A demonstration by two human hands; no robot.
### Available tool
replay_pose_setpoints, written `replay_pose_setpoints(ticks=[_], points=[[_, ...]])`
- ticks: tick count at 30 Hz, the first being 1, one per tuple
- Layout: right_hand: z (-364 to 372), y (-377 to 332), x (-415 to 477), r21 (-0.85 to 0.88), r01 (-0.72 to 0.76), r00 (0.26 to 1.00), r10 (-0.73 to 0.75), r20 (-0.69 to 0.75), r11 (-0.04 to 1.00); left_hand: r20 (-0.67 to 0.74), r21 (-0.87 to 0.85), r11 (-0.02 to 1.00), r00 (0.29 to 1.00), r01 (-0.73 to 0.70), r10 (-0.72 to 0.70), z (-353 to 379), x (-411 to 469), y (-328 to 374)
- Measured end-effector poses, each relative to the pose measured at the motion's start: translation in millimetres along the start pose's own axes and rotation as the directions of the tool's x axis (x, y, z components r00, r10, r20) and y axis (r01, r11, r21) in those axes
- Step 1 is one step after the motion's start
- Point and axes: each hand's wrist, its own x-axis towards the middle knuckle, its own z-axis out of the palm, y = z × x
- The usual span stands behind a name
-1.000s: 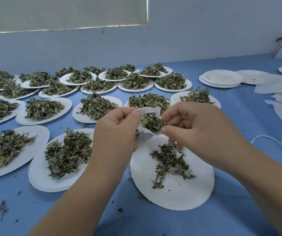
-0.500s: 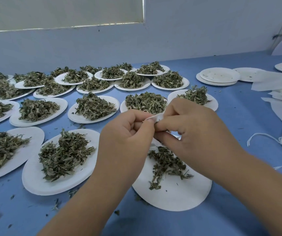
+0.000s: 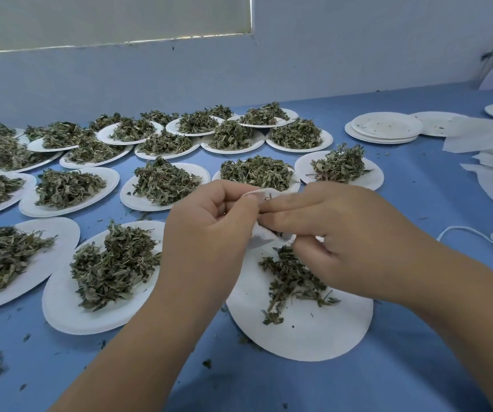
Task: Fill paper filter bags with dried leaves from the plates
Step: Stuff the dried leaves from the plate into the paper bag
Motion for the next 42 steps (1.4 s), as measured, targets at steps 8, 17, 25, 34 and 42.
replay_pose_setpoints(ticks=[8,17,25,34,42], points=[[-4,0,2,0.162,0.005,1.000,-0.002,-0.022,0.987,-0.007,0.075,0.992,0.995,-0.103,0.103,-1,1,-1],[-1,6,2,0.143,-0.048,0.993,0.031,0.118,0.989,0.114,0.063,0.993,0.989,-0.097,0.089,4,0,-2],[-19,15,1,0.298,-0.171,0.957,0.230,-0.177,0.939,-0.066,-0.013,1.000,0.998,0.014,-0.014,-11,11,-9],[-8,10,-4,-0.028,-0.403,0.780,0.359,0.512,0.915,-0.085,-0.017,1.000,0.996,0.017,-0.018,-11,13,-8],[12,-3,-9,-0.089,-0.259,0.784,0.263,0.563,0.962,-0.081,0.015,1.000,0.997,0.000,0.001,-8,11,-7]])
